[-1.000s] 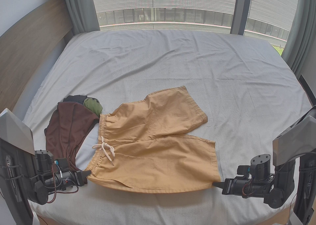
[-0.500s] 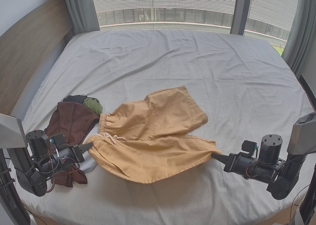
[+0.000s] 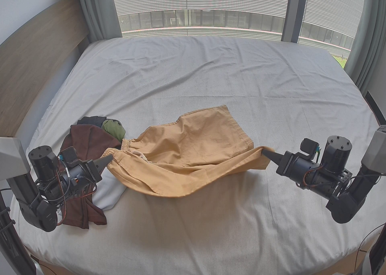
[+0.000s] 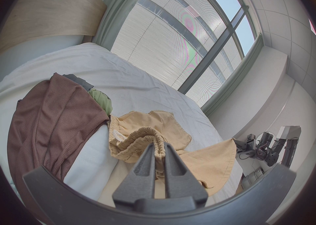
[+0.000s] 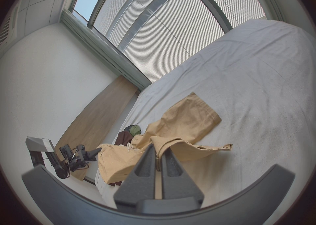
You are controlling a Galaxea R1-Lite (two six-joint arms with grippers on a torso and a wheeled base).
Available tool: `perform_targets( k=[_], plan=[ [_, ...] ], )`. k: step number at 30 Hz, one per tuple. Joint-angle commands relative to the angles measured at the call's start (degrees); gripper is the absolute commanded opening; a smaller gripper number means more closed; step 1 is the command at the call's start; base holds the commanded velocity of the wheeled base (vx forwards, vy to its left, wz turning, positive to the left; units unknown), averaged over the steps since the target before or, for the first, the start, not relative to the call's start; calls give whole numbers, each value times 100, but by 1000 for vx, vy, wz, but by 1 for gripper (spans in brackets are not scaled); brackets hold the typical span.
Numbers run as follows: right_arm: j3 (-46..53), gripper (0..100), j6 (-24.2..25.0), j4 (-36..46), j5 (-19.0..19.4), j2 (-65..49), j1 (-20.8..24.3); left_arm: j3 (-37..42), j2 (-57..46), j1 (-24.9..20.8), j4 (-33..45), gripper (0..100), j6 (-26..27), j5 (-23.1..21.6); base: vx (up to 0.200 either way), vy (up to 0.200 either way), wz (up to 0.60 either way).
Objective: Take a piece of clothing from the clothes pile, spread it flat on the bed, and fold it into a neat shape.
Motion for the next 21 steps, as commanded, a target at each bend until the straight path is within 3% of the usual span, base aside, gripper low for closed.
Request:
perform_targets(
  k=[1, 21],
  plan=[
    [-583, 0, 1, 302, 10, -100, -198, -66, -13, -2, -3, 0, -67, 45, 0, 0, 0],
    [-2403, 0, 18, 1752, 150, -65, -620, -277, 338, -11, -3, 0, -190, 511, 0, 0, 0]
  ],
)
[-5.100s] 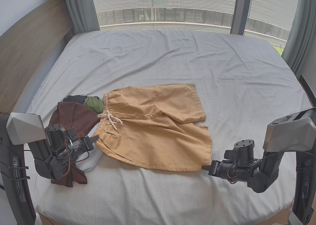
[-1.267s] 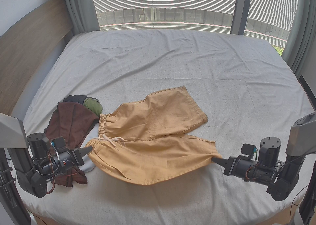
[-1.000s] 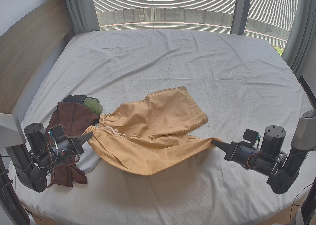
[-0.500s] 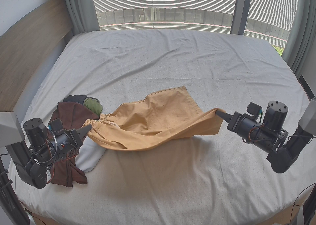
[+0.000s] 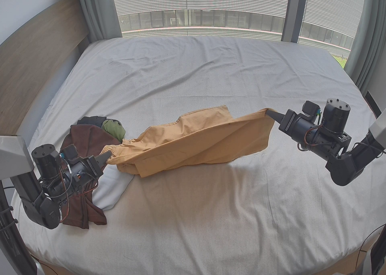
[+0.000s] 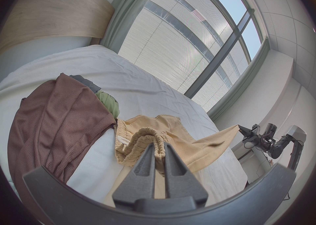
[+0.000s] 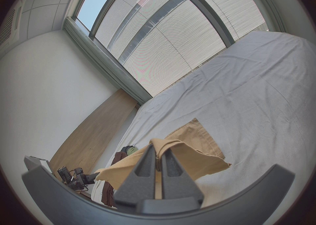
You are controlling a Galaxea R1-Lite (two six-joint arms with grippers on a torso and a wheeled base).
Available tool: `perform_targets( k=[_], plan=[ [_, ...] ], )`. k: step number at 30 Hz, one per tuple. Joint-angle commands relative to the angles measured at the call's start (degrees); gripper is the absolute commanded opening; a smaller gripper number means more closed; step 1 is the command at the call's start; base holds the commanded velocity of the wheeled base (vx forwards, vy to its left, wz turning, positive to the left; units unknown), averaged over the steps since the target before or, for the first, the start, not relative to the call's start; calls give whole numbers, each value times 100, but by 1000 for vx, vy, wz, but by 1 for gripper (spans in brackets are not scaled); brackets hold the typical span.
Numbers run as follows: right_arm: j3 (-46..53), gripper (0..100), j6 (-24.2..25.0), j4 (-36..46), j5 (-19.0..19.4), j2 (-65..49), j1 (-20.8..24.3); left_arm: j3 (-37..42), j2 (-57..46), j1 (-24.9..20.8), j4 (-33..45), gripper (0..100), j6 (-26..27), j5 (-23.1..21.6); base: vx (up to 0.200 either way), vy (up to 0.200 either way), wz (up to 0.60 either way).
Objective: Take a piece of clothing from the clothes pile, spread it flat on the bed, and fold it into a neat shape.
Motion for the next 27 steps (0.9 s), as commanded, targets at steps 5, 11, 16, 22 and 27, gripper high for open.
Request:
perform_targets(
  k=[5, 11, 16, 22, 27],
  plan=[
    [-608, 0, 1, 565, 13, 30, -148, -102, 146, 8, -1, 0, -37, 102, 0, 0, 0],
    [-925, 0, 1, 864, 13, 188, -236, -269, 155, -1, 8, 0, -291, 322, 0, 0, 0],
    [-1171, 0, 1, 1128, 13, 311, -245, -419, 269, -10, 8, 0, -353, 533, 0, 0, 0],
    [-1443, 0, 1, 1304, 13, 443, -245, -463, 366, -80, 8, 0, -353, 612, 0, 0, 0],
    [-1540, 0, 1, 1312, 13, 583, -245, -533, 392, -80, 8, 0, -362, 612, 0, 0, 0]
  ],
)
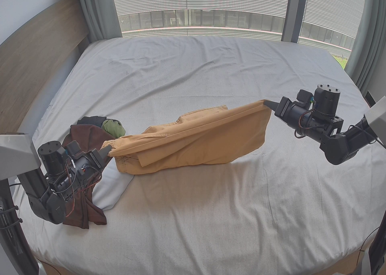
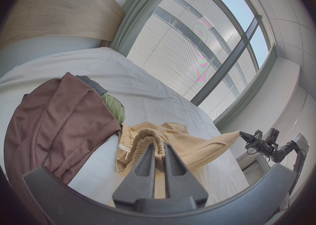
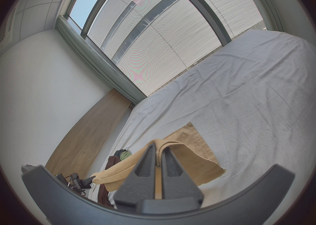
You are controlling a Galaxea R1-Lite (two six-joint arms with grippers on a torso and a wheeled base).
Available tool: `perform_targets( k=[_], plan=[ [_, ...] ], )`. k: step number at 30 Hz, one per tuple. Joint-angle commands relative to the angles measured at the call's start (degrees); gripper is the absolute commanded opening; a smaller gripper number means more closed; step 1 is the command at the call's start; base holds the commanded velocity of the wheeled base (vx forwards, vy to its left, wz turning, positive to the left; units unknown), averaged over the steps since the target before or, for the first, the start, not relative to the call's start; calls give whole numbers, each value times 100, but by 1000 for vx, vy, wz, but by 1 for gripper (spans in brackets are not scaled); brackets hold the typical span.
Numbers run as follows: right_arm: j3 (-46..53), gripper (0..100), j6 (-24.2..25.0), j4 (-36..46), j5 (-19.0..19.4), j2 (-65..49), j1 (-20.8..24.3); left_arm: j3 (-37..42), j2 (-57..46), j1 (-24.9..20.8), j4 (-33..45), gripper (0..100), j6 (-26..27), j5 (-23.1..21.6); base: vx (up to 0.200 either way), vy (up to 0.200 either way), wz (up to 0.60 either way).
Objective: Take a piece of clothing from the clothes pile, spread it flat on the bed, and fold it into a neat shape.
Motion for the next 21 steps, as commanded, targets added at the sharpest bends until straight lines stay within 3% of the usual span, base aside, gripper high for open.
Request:
perform_targets(
  k=[1, 21],
  plan=[
    [-111, 0, 1, -9, 3, 192, 6, -62, 85, -16, -12, 0, -3, -6, 0, 0, 0],
    [-1034, 0, 1, 465, 3, 675, 6, -527, 384, -95, -3, 0, -241, 222, 0, 0, 0]
  ],
)
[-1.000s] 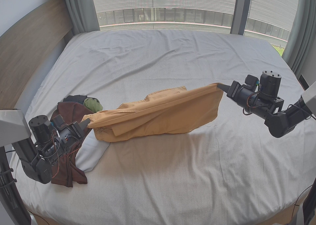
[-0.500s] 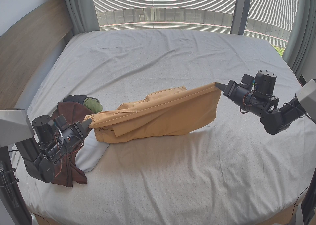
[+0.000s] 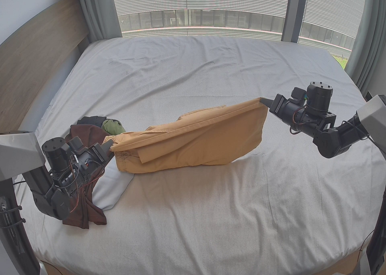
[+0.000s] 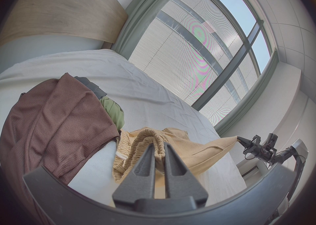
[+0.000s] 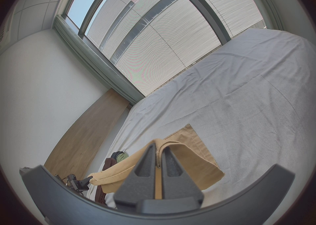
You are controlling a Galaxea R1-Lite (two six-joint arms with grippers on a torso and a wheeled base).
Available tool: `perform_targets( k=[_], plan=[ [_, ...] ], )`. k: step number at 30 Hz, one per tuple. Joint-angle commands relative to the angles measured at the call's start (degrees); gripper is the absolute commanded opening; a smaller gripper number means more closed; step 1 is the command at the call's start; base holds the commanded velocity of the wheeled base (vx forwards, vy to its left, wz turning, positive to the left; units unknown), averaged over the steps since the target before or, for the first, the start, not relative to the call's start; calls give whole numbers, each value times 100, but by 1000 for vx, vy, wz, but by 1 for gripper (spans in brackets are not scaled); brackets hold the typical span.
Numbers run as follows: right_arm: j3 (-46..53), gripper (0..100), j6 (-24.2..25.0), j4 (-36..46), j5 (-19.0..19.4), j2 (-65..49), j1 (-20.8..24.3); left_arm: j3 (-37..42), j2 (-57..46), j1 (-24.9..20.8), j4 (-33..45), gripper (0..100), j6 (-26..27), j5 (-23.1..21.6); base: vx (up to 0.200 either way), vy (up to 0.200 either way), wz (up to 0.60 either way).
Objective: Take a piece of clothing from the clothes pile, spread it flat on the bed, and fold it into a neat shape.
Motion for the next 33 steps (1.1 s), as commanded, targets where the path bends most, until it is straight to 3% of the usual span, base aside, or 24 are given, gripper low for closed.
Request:
perform_targets(
  k=[1, 15, 33],
  plan=[
    [-363, 0, 1, 131, 8, 293, 4, -145, 237, -8, -6, 0, -14, 21, 0, 0, 0],
    [-1515, 0, 1, 448, 8, 1225, 21, -901, 852, 1, 3, 0, -14, 434, 0, 0, 0],
    [-2675, 0, 19, 404, 8, 2147, 92, -1631, 1353, 36, 3, 0, -331, 609, 0, 0, 0]
  ],
)
